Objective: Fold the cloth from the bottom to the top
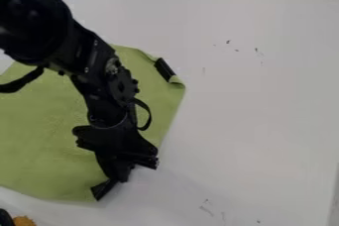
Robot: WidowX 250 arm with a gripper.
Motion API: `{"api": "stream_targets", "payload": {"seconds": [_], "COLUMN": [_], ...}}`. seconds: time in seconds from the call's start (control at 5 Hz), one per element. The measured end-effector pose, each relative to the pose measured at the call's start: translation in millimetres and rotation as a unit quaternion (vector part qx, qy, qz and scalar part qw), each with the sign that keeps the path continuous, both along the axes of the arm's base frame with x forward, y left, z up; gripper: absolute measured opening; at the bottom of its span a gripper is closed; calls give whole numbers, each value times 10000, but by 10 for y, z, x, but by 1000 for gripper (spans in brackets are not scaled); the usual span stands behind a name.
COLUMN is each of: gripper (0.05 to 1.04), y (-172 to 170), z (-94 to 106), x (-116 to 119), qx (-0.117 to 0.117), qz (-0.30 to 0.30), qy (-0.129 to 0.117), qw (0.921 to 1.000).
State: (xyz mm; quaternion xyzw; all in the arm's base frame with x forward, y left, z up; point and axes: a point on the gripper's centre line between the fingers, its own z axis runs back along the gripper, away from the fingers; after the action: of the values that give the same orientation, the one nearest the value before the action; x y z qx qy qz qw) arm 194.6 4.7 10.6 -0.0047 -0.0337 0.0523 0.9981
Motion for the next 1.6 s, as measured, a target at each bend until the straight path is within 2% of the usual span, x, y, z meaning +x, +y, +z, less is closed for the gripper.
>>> {"api": "stream_targets", "payload": {"seconds": [0.2, 0.4, 0.6, 0.8, 1.0, 1.2, 1.4, 1.6], "gripper": [78, 68, 68, 67, 67, 93, 260, 532], "y": [4, 76, 354, 770, 960, 1114, 1134, 1177], "z": [283, 496, 497, 348, 205, 138, 91, 121], "x": [80, 166, 237, 346, 489, 561, 582, 600], "qx": [93, -15, 35, -185, -295, -262, -133, 53], "qz": [-41, -36, -197, -422, -720, -872, -940, -969], "qy": [293, 535, 541, 522, 492, 366, 189, 72], "qw": [9995, 9986, 9983, 9976, 9958, 9952, 9953, 9953]}}
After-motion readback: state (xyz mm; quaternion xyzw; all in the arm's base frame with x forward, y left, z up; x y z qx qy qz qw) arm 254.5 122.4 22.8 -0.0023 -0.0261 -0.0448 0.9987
